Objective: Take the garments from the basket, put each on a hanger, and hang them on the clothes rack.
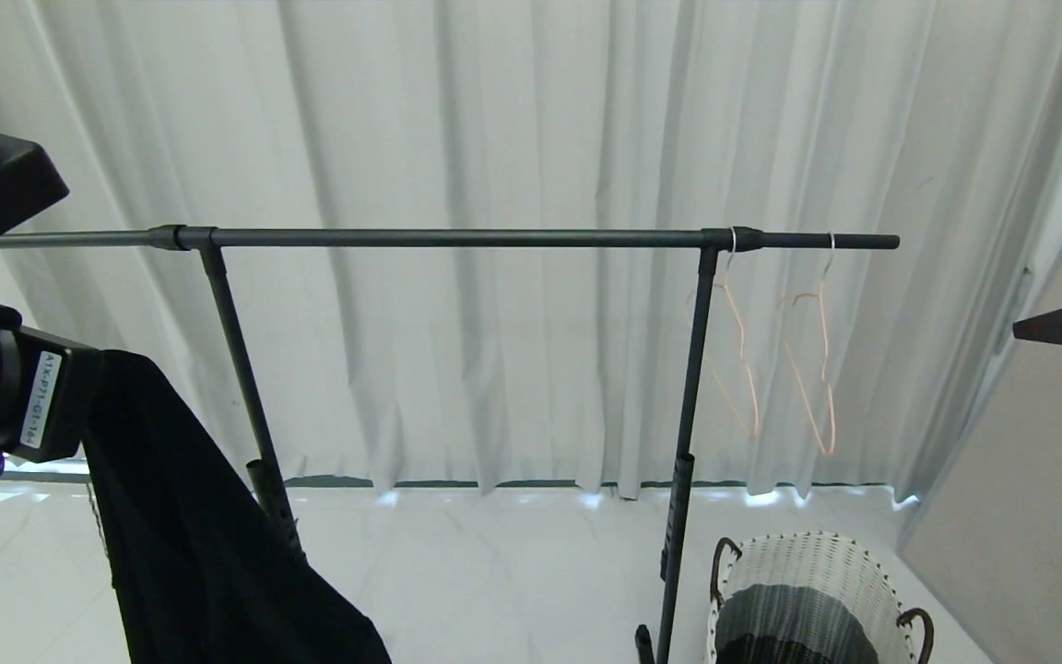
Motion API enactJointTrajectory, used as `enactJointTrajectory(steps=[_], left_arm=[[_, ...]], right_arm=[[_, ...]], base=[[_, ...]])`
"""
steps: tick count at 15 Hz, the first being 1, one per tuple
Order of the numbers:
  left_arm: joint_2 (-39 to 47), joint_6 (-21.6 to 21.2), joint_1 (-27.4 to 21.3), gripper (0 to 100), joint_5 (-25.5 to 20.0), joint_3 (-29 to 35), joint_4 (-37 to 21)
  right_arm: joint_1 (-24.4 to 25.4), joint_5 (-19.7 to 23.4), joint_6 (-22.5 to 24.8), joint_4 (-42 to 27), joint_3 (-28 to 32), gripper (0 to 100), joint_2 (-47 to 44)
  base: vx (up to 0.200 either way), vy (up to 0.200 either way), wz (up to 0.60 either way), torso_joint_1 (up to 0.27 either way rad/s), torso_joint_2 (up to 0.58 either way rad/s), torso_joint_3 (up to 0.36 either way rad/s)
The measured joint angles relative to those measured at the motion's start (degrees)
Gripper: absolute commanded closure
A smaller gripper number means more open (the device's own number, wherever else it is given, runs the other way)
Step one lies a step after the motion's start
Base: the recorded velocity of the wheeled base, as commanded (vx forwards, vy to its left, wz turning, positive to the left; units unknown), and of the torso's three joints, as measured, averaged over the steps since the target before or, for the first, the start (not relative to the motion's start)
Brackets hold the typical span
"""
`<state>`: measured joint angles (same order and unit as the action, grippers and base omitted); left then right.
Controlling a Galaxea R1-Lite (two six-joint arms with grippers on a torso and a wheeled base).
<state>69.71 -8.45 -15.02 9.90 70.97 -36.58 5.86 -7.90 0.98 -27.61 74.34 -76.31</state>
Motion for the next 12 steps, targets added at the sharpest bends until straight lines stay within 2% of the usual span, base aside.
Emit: enactJointTrajectory(steps=[4, 7, 12], left_arm=[[0.0, 0.05, 0.06, 100, 0.02, -0.06, 0.0], [0.0, 0.33, 0.17, 100, 0.0, -0.24, 0.02], [0.27, 0.27, 0.8, 100, 0.0, -0.35, 0.0]], right_arm=[[0.02, 0.07, -0.65, 5.34, -2.23, 0, -2.63], [0.02, 0.11, -1.49, 9.17, -4.8, 0, -5.69], [0.89, 0.0, -7.4, 20.69, -7.89, 0, -14.81]], base=[[0.2, 0.0, 0.0, 0.002, 0.0, 0.002], [0.0, 0.0, 0.0, 0.0, 0.0, 0.0], [0.0, 0.0, 0.0, 0.0, 0.0, 0.0]])
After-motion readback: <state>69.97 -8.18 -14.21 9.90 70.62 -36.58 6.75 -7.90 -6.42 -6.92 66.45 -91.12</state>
